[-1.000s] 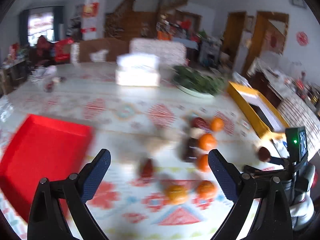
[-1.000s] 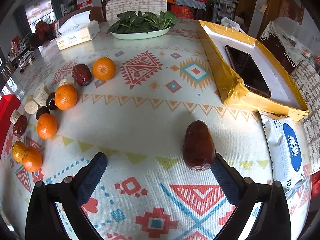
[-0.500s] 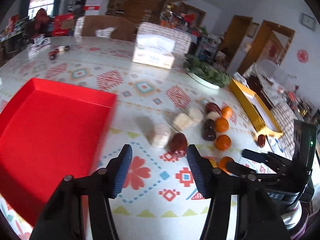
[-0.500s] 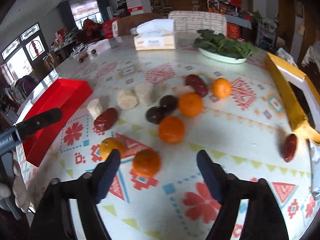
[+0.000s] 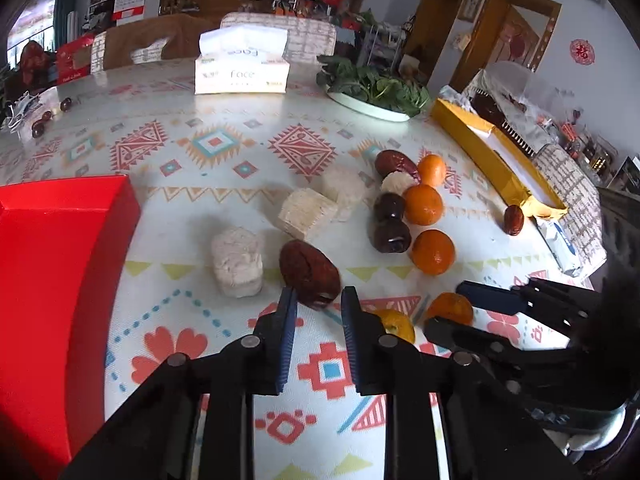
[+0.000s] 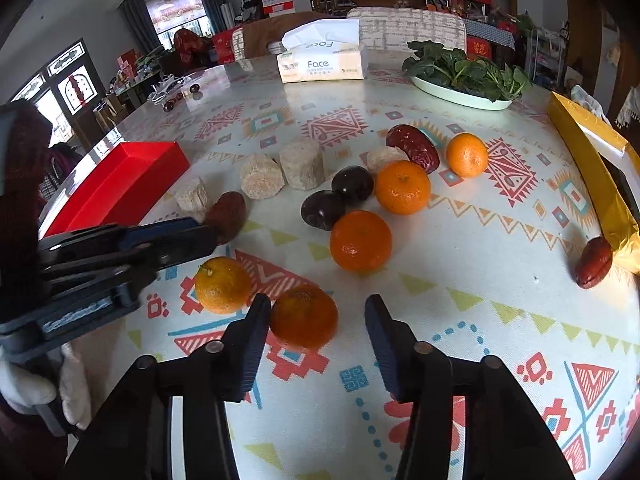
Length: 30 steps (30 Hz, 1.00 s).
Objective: Organize fruits
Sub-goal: 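Move left tool toward a small mandarin while right tool approaches an orange, then close left tool on the small mandarin while right tool grasps an orange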
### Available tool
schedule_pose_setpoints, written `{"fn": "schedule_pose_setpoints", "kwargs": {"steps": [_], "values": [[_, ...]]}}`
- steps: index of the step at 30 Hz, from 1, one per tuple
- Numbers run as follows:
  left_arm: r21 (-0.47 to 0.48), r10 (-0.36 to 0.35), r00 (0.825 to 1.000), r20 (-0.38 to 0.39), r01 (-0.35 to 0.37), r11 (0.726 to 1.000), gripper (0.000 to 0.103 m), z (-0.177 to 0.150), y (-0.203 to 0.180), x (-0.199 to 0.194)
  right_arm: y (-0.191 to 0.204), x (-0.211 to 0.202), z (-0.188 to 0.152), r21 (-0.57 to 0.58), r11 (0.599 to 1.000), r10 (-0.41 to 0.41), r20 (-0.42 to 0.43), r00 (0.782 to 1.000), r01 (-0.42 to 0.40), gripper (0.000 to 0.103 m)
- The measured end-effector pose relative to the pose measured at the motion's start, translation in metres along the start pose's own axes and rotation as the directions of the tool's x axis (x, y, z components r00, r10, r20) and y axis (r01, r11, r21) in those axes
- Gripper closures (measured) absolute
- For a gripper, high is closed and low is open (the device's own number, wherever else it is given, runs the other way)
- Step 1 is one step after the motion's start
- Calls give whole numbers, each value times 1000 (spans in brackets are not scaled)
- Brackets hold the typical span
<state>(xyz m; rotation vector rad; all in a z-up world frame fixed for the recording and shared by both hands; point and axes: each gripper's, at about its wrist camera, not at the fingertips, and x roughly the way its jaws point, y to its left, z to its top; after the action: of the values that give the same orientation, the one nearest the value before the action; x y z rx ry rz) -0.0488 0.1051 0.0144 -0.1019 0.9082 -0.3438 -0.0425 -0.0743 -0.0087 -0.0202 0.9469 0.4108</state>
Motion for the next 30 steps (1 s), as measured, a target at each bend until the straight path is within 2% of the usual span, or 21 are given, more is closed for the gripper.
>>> {"fn": "schedule_pose_setpoints", "kwargs": {"steps": [9, 11, 15, 18, 21, 22, 24, 28, 30], "values": [[-32, 21, 1000, -22, -21, 999, 80, 9, -3, 17, 0, 0, 0, -17, 1000, 7, 5, 1000, -7, 50], [-45, 18, 1000, -23, -19, 999, 77, 8, -3, 15, -1, 0, 0, -16, 1000, 10, 7, 1000, -10, 50], [-79, 1, 1000, -14, -2, 997, 62, 9, 3, 12, -1, 0, 0, -17, 1000, 12, 8, 1000, -11, 49], [-89, -18, 1000, -15, 16, 996, 61, 9, 6, 9, 3, 0, -1, -40, 999, 6, 7, 1000, -5, 42], [-58, -37, 999, 4, 37, 998, 61, 5, 1, 1, 7, 1, -2, -58, 998, 2, 6, 1000, -2, 42], [-50, -45, 999, 7, 46, 998, 60, 4, -1, -2, 6, 1, -2, -56, 998, 6, 7, 1000, -5, 42], [-36, -61, 998, 16, 62, 997, 58, -1, -4, -6, 3, -1, -2, -39, 999, 11, 11, 1000, -10, 57], [12, -101, 995, 13, 101, 995, 48, -8, -15, -9, -10, -6, -4, 27, 997, 72, 18, 997, -72, 62], [53, -110, 994, 4, 110, 993, 47, -10, -25, -6, -13, -11, -6, 44, 996, 77, 28, 997, -78, 63]]}}
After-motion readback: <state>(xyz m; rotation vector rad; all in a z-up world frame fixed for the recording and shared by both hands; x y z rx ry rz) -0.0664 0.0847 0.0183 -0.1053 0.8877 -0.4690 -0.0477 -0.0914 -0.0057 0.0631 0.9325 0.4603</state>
